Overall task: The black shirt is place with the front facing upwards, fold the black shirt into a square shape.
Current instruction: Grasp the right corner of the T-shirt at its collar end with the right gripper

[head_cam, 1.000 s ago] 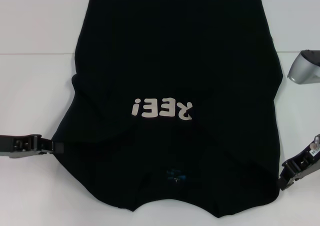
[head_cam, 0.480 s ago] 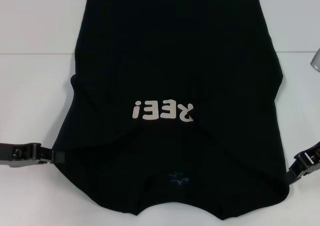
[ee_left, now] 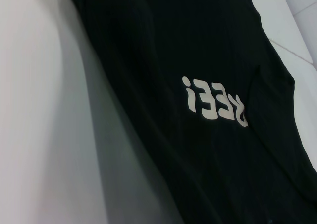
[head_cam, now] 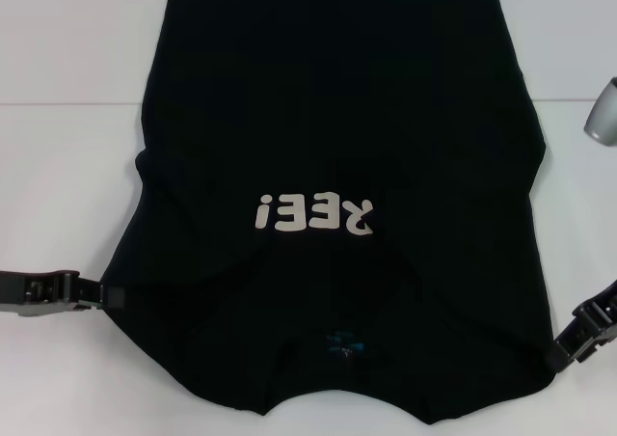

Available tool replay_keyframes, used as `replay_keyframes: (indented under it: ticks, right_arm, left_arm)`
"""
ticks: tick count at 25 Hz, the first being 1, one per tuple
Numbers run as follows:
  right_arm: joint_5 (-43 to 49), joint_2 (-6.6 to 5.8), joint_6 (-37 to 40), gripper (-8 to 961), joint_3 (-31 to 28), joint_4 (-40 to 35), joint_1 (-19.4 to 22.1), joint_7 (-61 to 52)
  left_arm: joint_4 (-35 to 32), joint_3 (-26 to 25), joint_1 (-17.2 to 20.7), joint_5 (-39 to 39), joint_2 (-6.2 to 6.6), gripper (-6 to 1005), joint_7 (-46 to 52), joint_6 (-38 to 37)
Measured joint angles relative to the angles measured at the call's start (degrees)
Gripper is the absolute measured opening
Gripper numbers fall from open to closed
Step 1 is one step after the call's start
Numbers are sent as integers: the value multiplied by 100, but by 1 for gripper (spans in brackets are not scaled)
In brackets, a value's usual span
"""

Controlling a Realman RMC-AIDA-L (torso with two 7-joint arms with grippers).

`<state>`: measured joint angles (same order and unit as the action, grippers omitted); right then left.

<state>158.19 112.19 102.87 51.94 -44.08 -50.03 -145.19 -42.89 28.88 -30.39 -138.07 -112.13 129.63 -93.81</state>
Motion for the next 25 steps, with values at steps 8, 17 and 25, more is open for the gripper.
replay_keyframes:
  ticks: [8,17,25]
  right_arm:
    - [350,77,-243,588,50,-51,-36,-141]
    - [364,232,-418,581,114,1,-76,-188]
    - [432,289,-554,584,339,75,-64,-329]
  left_arm:
    - [1,-6,-20,0,-13,51,-37,79]
    - [0,-7,-20,-1,-12,51,-48,126]
    - [0,-14,-26,2,-1,51,-58,136]
